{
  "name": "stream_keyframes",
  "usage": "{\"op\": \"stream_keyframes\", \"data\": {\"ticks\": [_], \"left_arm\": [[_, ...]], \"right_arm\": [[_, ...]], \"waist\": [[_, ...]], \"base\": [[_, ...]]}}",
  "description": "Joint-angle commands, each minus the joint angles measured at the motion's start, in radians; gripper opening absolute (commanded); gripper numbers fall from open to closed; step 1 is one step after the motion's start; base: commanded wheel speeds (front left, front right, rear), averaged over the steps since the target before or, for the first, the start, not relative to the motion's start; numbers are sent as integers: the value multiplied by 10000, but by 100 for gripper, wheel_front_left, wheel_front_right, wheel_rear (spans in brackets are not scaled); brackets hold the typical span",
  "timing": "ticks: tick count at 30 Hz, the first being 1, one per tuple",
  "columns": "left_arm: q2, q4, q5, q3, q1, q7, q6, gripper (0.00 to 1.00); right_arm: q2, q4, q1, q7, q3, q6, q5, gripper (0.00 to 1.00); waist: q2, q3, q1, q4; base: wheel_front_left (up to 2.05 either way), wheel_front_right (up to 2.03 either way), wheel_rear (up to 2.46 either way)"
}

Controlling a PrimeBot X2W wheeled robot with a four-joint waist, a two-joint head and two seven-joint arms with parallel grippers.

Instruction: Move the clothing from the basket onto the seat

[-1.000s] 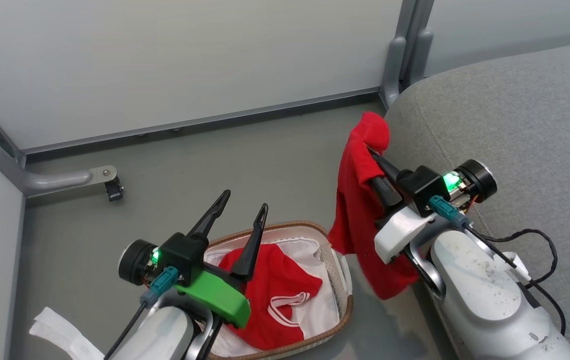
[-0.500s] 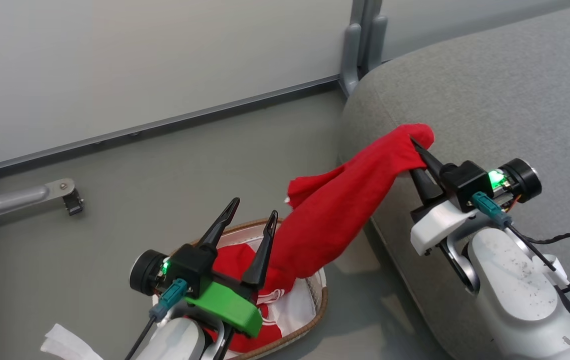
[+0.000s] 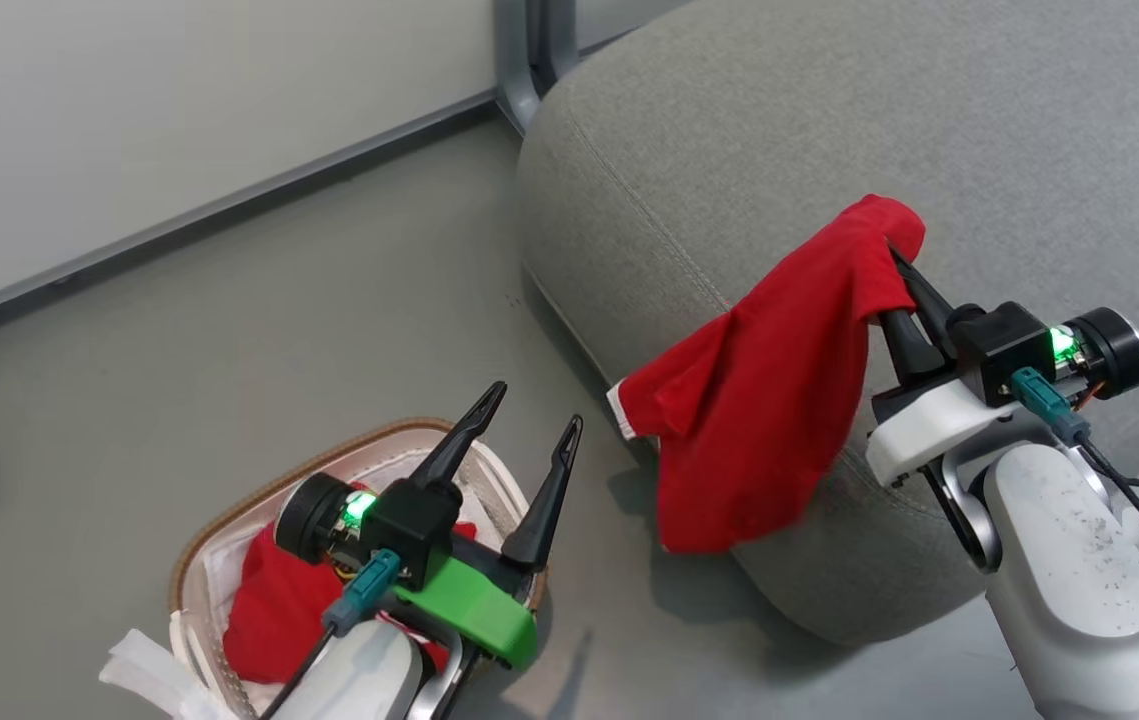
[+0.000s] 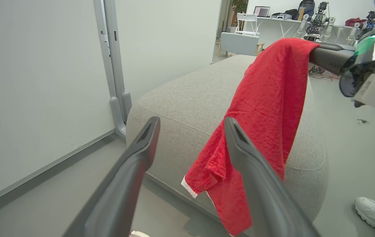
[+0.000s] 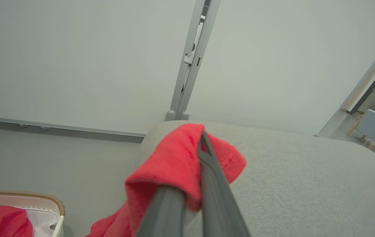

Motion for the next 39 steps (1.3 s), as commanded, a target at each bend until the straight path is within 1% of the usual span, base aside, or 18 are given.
{"op": "stream_keyframes", "data": {"ticks": [1, 7, 9, 13, 15, 16, 19, 23, 26, 31, 32, 34, 37, 39], "left_arm": [[84, 30, 144, -37, -232, -7, -76, 100], [154, 13, 322, -183, -565, -1, -154, 100], [190, 2, 370, -257, -658, 10, -204, 100], [175, -6, 445, -371, -803, 16, -214, 100], [157, -54, 470, -420, -883, 11, -230, 100], [146, -86, 509, -464, -931, 10, -240, 100], [133, -185, 561, -537, -999, 5, -248, 100], [169, -360, 647, -627, -1134, 1, -266, 100], [211, -529, 681, -659, -1218, -2, -237, 100], [311, -838, 755, -665, -1315, 10, -194, 100], [325, -887, 770, -692, -1323, 28, -193, 100], [373, -988, 813, -735, -1383, 72, -182, 100], [478, -1140, 869, -750, -1471, 156, -140, 100], [570, -1234, 929, -739, -1513, 226, -121, 100]], "right_arm": [[31, 18, -21, -5, -74, -14, -48, 0], [-55, 98, -559, -5, -195, -14, -163, 0], [-138, 173, -919, -3, -147, -14, -173, 0], [-572, 432, -2050, -5, -168, -14, -295, 0], [-937, 627, -2738, -3, -195, -15, -313, 0], [-1216, 756, -3195, -3, -325, -15, -271, 0], [-1786, 1175, -4386, 98, -660, -14, -127, 0], [-2664, 1478, -5933, 657, -1205, -15, -132, 0], [-3539, 1700, -6999, 1152, -1492, -14, -327, 0], [-4179, 2327, -7828, 1746, -2263, -14, -549, 0], [-4258, 2534, -7822, 1808, -2450, -14, -679, 0], [-4214, 2948, -7619, 1846, -2873, -14, -792, 0], [-3854, 3673, -7103, 1686, -3556, -14, -1012, 0], [-3505, 4178, -6663, 1473, -3926, -14, -1187, 0]], "waist": [[0, 898, 0, -778], [0, 1465, 0, -646], [0, 1647, 0, -481], [0, 1929, 0, -23], [0, 2067, 0, 263], [0, 2153, 0, 434], [0, 2340, 0, 886], [0, 2667, 0, 1554], [0, 3003, 0, 2020], [0, 3644, 0, 2560], [0, 3781, 0, 2668], [0, 4074, 0, 2825], [0, 4462, 0, 2911], [0, 4671, 0, 2911]], "base": [[0, 0, 0], [0, 0, 0], [0, 0, 0], [0, 0, 0], [0, 0, 0], [0, 0, 0], [0, 0, 0], [0, 0, 0], [0, 0, 0], [0, 0, 0], [0, 0, 0], [0, 0, 0], [0, 0, 0], [0, 0, 0]]}}
